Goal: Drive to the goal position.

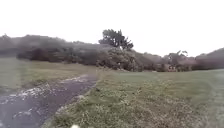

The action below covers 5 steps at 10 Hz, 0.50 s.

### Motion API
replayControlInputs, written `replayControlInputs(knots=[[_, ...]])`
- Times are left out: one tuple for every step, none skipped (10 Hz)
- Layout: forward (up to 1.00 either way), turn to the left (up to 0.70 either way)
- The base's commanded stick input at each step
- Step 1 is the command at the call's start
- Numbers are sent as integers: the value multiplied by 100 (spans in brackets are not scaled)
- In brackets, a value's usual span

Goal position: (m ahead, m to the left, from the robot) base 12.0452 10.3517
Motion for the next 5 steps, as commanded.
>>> replayControlInputs(knots=[[5, 0], [5, 0], [5, 0], [5, 0], [5, 0]])
